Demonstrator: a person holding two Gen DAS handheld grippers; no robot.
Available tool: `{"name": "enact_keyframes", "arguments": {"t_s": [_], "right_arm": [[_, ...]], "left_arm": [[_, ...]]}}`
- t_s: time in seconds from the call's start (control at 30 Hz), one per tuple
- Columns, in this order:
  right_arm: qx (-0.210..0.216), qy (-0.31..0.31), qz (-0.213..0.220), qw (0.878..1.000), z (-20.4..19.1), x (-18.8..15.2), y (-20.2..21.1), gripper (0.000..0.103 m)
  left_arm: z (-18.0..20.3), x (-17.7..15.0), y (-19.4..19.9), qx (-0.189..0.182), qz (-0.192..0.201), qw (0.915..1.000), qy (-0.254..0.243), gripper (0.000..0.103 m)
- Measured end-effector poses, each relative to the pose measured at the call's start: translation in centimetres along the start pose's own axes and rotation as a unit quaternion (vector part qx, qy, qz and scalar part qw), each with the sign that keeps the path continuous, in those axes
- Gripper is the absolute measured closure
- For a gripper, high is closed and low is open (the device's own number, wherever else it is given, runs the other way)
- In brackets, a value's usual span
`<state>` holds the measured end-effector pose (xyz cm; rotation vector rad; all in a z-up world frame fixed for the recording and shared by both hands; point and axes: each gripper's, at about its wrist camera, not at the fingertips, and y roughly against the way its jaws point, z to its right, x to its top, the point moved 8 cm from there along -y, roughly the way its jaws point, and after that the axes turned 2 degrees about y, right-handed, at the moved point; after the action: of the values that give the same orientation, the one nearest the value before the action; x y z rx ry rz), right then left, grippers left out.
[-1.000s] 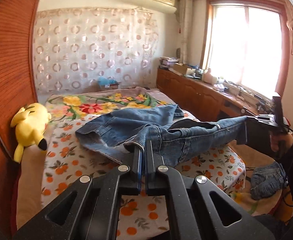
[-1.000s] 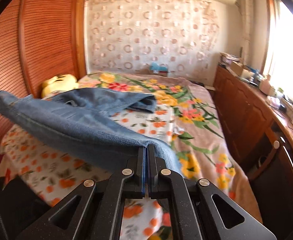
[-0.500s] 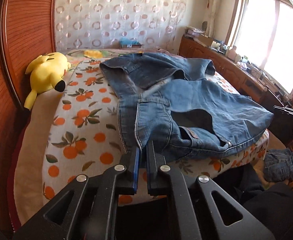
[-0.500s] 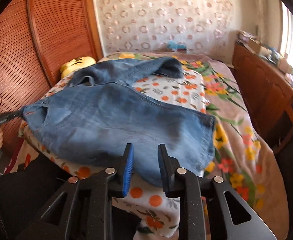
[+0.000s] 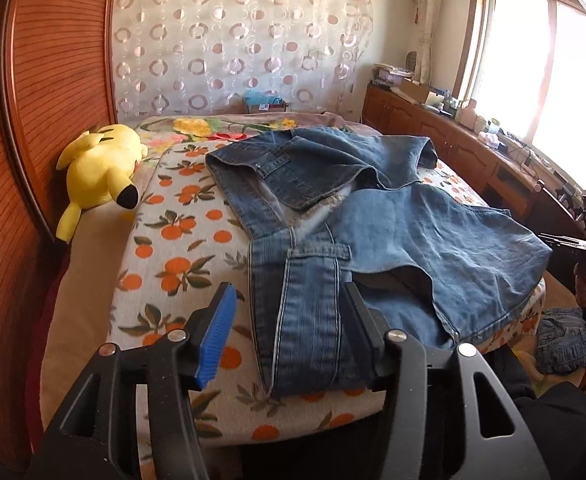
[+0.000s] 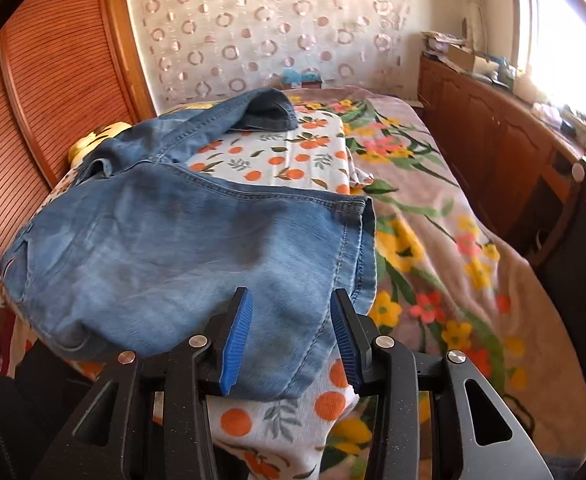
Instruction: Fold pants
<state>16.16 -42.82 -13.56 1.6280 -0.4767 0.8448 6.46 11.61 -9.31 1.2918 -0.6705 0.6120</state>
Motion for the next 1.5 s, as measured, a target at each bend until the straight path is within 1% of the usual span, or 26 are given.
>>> {"name": "enact_keyframes", "arguments": {"t_s": [0.07,0.17,0.23,0.4,0.53,0.63,0.73,0.83,0.93,1.07,1.13,1.23,1.37,1.43,1.47,1.5], "right_arm": [[-0.003,-0.005,0.003,1.000,0.4,0.4,-0.7,0.061],[-0.011,-0.008,0.008,1.000,-0.1,1.7,-1.4,0.061],[-0.014,-0.008,0.010,1.000,-1.2,3.9,-2.9,0.061],[-0.025,0.000,0.011,1.000,-3.1,5.6,-4.7,0.060],[-0.029,0.022,0.006,0.999,-4.7,7.4,-6.4,0.060],[-0.033,0.042,0.006,0.999,-5.1,9.9,-7.9,0.060],[-0.038,0.061,0.010,0.997,-5.5,12.6,-9.7,0.060],[-0.038,0.082,0.006,0.996,-5.9,15.1,-12.1,0.059],[-0.038,0.100,-0.005,0.994,-5.9,17.5,-15.4,0.058],[-0.021,0.108,-0.023,0.994,-6.1,20.2,-20.1,0.057],[-0.020,0.112,-0.031,0.993,-5.9,21.3,-22.2,0.057],[-0.019,0.109,-0.040,0.993,-6.0,22.7,-25.3,0.057],[-0.016,0.098,-0.047,0.994,-5.3,24.0,-28.2,0.057],[0.000,0.084,-0.048,0.995,-5.3,24.4,-29.1,0.057],[0.007,0.078,-0.044,0.996,-5.1,24.6,-29.1,0.071],[0.009,0.078,-0.037,0.996,-5.0,24.8,-28.8,0.090]], "left_arm": [[0.5,1.0,-1.1,0.000,-0.002,1.0000,-0.009,0.047],[1.2,2.8,-3.1,-0.001,-0.008,0.9996,-0.026,0.047],[1.5,4.0,-4.8,-0.001,-0.012,0.9993,-0.034,0.047],[1.2,5.9,-8.7,0.006,-0.029,0.9987,-0.042,0.047],[-0.6,7.2,-12.1,0.025,-0.042,0.9978,-0.044,0.047],[-2.6,8.1,-14.3,0.034,-0.056,0.9974,-0.032,0.047],[-4.2,9.3,-16.0,0.034,-0.062,0.9975,-0.012,0.047],[-4.8,10.4,-17.1,0.029,-0.063,0.9976,-0.001,0.047],[-4.5,11.2,-18.0,0.026,-0.061,0.9978,-0.003,0.047],[-3.8,11.5,-19.2,0.016,-0.063,0.9978,-0.006,0.047],[-3.3,11.5,-19.7,0.009,-0.068,0.9976,-0.010,0.047],[-2.6,11.3,-20.2,0.009,-0.074,0.9971,-0.015,0.047],[-2.3,10.9,-20.2,0.010,-0.076,0.9968,-0.024,0.047],[-2.2,10.6,-19.9,0.013,-0.071,0.9970,-0.028,0.047],[-2.1,10.4,-19.8,0.017,-0.068,0.9970,-0.033,0.047],[-2.1,10.3,-19.9,0.020,-0.067,0.9969,-0.036,0.047]]}}
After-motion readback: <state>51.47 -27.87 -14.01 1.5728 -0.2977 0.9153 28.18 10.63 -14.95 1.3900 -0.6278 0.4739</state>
